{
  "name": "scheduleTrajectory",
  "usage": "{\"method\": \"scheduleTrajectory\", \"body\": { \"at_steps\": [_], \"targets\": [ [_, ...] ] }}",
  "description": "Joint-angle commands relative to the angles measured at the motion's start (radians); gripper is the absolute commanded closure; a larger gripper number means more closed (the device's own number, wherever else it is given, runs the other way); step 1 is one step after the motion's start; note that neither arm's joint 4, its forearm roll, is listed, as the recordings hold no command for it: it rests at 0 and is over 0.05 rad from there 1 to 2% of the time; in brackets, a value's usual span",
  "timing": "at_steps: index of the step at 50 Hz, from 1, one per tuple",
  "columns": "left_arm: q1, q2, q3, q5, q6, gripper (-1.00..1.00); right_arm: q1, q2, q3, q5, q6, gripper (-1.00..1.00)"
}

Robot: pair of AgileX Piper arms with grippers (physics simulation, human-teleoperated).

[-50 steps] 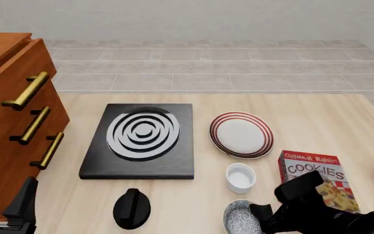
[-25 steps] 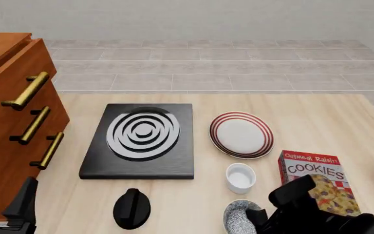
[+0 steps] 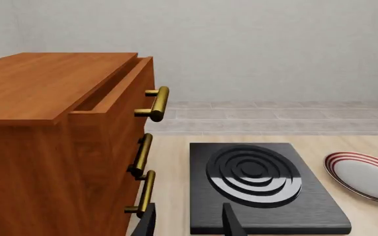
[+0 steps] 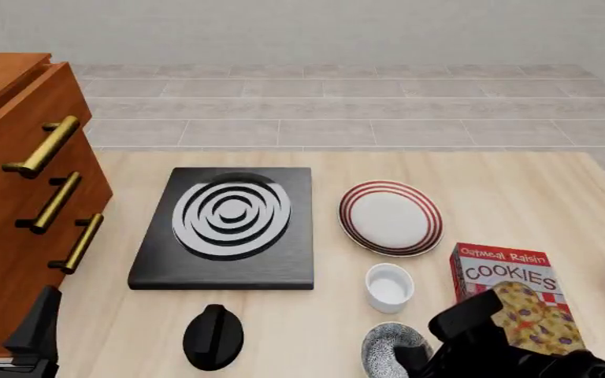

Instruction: Pick the akita bowl next to the ramekin and place it on the plate.

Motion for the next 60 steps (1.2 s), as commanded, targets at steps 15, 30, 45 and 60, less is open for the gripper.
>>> {"method": "scheduleTrajectory", "body": {
  "at_steps": [15,30,45,60],
  "targets": [
    [0.0,0.0,0.0,0.0,0.0,-1.0,0.026,0.074,0.033,-0.089,0.025,-1.0],
    [0.0,0.0,0.0,0.0,0.0,-1.0,0.025,0.107,0.043,-0.122,0.022,-1.0],
    [0.0,0.0,0.0,0.0,0.0,-1.0,0.031,0.061,0.033,-0.085,0.016,1.0],
    [0.0,0.0,0.0,0.0,0.0,-1.0,0.031,-0.023,-0.001,0.008,0.007,1.0]
  ]
}}
